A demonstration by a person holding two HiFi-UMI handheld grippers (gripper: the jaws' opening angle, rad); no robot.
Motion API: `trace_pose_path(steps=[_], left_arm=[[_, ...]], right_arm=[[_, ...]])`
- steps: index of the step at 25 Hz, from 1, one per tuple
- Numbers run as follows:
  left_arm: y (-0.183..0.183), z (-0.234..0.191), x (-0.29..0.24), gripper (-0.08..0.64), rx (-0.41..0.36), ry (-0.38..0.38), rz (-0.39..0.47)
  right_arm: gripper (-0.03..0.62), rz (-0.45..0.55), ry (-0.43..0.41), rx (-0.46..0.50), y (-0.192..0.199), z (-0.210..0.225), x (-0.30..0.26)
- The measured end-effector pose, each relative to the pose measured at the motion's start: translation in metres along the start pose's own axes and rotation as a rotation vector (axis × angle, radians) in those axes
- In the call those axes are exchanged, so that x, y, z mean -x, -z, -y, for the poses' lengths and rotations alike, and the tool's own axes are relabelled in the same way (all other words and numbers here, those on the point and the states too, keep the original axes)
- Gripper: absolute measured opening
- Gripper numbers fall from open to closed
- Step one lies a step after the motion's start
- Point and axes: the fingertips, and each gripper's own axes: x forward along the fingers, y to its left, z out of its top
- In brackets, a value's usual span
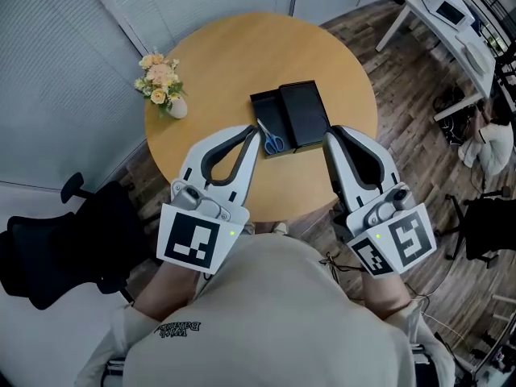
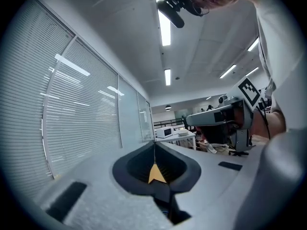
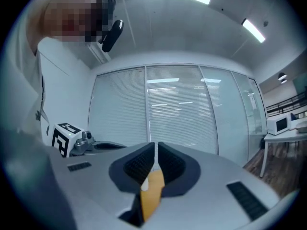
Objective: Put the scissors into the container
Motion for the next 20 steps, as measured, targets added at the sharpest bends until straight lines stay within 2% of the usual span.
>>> trace_pose_path(steps=[20], left_arm=[[0.002, 0.016, 0.007, 0.025, -0.001, 0.029, -0.025]], right_arm=[[0.040, -0.023, -0.009, -0.027, 0.013, -0.004, 0.011]])
